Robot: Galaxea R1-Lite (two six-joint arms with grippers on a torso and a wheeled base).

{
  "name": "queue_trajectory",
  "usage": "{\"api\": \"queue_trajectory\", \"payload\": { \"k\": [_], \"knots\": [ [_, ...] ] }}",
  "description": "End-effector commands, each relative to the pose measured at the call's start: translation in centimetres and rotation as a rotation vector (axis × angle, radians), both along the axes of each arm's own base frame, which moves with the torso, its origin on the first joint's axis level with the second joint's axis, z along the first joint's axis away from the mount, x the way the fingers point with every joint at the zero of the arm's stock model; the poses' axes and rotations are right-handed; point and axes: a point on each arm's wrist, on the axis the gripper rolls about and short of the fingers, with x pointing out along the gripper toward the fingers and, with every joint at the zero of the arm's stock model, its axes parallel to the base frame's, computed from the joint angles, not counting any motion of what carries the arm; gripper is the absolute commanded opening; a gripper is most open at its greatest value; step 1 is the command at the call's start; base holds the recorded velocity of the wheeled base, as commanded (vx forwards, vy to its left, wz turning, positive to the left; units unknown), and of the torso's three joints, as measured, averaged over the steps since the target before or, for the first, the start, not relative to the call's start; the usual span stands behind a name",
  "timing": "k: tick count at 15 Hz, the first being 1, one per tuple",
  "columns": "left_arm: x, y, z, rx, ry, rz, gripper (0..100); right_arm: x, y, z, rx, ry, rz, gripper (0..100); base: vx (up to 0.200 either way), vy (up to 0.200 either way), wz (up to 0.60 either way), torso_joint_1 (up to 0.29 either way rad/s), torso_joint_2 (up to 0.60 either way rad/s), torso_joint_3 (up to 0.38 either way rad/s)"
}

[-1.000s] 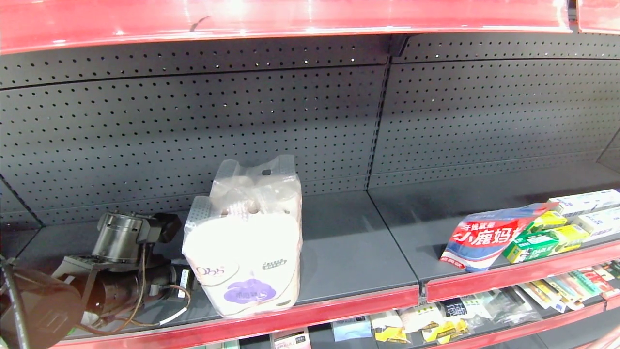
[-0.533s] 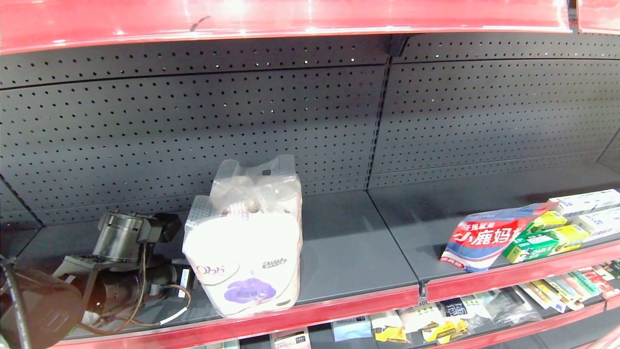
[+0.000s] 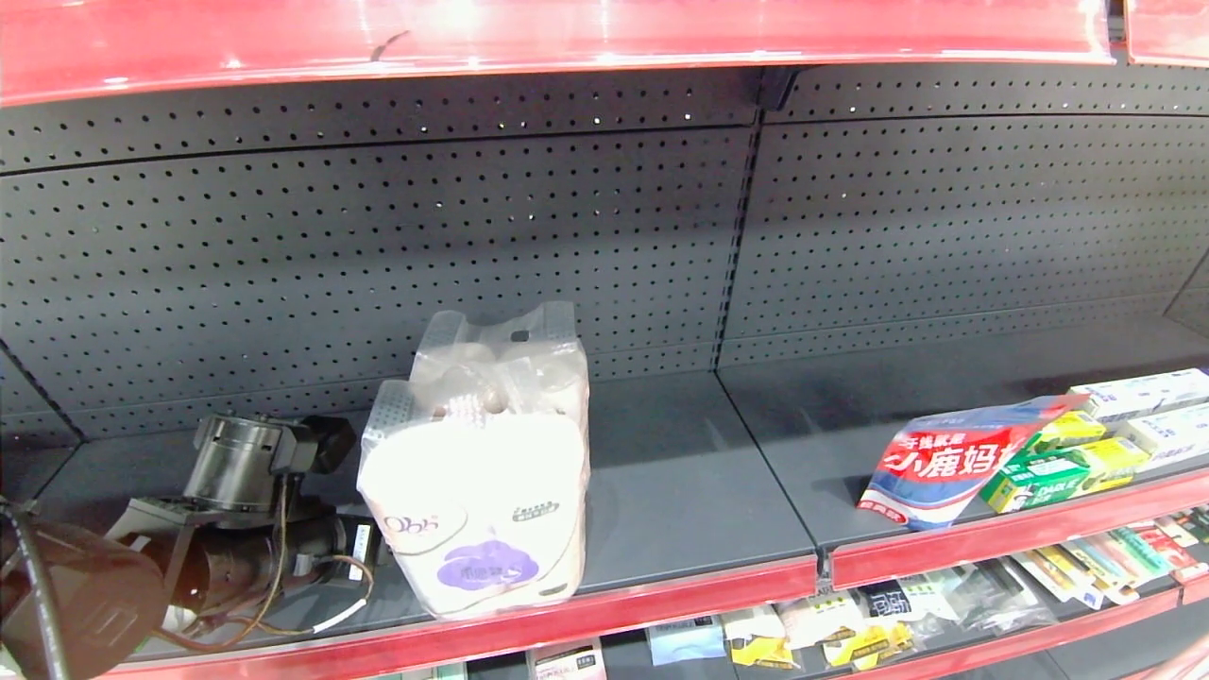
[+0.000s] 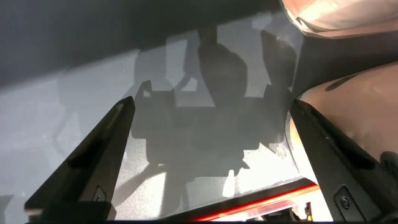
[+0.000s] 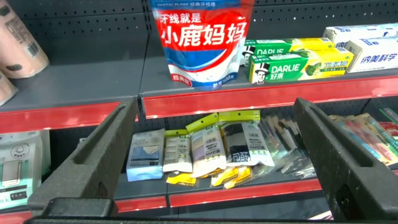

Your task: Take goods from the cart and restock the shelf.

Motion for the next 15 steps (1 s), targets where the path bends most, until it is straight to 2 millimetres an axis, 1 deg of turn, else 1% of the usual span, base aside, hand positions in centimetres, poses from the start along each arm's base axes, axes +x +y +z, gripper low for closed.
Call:
{"api": "queue_trajectory", "payload": {
  "k": [1, 7, 15],
  "knots": [
    [-0.01, 0.00, -0.01, 0.000, 0.000, 0.001, 100, 0.01, 0.00, 0.01, -0.001, 0.001, 0.001, 100, 0.000, 0.000, 0.00, 0.000, 0.00, 0.000],
    [-0.03, -0.10, -0.01, -0.022, 0.006, -0.017, 100, 0.01, 0.00, 0.01, -0.001, 0.001, 0.001, 100, 0.000, 0.000, 0.00, 0.000, 0.00, 0.000],
    [-0.04, 0.13, 0.02, -0.009, 0.002, -0.001, 100, 0.01, 0.00, 0.01, -0.001, 0.001, 0.001, 100, 0.000, 0.000, 0.00, 0.000, 0.00, 0.000]
  ]
}}
